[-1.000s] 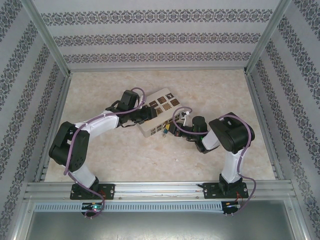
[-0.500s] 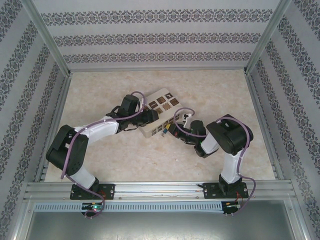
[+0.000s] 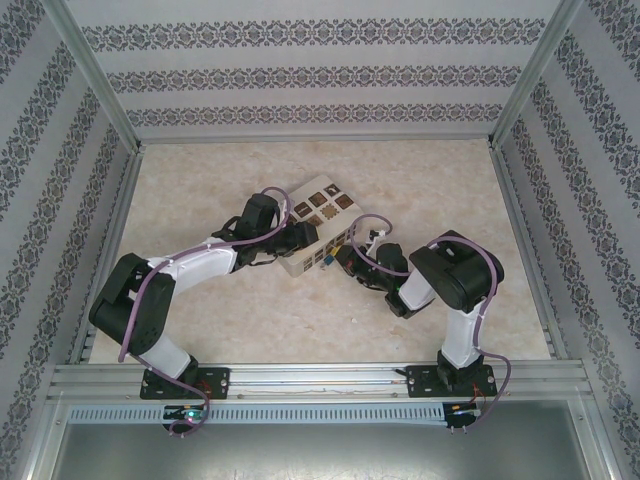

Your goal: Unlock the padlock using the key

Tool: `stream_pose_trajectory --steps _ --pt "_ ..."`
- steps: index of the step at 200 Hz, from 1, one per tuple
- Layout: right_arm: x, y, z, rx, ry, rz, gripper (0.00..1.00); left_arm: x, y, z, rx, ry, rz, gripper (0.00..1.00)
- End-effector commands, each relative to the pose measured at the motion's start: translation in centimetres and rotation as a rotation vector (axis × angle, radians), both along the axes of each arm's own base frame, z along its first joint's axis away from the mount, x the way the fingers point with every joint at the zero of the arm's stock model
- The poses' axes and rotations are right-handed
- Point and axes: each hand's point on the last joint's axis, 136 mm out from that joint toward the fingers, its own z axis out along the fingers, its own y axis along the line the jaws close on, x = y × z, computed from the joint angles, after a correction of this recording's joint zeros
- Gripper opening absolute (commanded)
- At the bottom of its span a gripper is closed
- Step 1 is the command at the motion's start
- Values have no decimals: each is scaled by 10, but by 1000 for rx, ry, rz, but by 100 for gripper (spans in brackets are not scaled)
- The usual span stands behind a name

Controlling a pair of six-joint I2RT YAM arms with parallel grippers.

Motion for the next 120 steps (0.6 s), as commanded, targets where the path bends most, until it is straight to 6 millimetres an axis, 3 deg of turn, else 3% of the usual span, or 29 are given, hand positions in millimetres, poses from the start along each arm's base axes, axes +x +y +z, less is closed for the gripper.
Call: stream_pose_trajectory --steps 1,120 --pt "11 1 23 58 -58 -46 0 -39 5 -46 88 185 -28 45" --pt "27 -6 27 68 -66 -101 0 -39 7 -42 90 165 -29 45"
